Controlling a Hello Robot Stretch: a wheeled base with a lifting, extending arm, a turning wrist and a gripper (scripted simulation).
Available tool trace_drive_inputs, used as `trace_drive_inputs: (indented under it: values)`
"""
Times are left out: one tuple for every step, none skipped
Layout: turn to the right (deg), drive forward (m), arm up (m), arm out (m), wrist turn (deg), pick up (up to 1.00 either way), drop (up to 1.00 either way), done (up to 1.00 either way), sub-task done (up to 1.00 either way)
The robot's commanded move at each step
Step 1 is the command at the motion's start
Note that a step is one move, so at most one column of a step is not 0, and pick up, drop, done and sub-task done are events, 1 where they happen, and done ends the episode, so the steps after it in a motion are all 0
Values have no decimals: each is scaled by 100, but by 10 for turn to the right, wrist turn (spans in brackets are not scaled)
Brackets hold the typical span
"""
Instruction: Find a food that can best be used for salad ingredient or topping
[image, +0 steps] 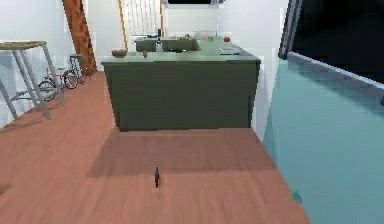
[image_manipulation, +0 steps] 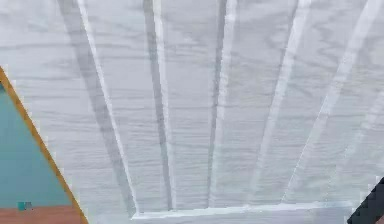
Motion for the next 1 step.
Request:
trace_drive_inputs:
  values:
    - [0, 45, 0, 0, 0, 0, 0, 0, 0]
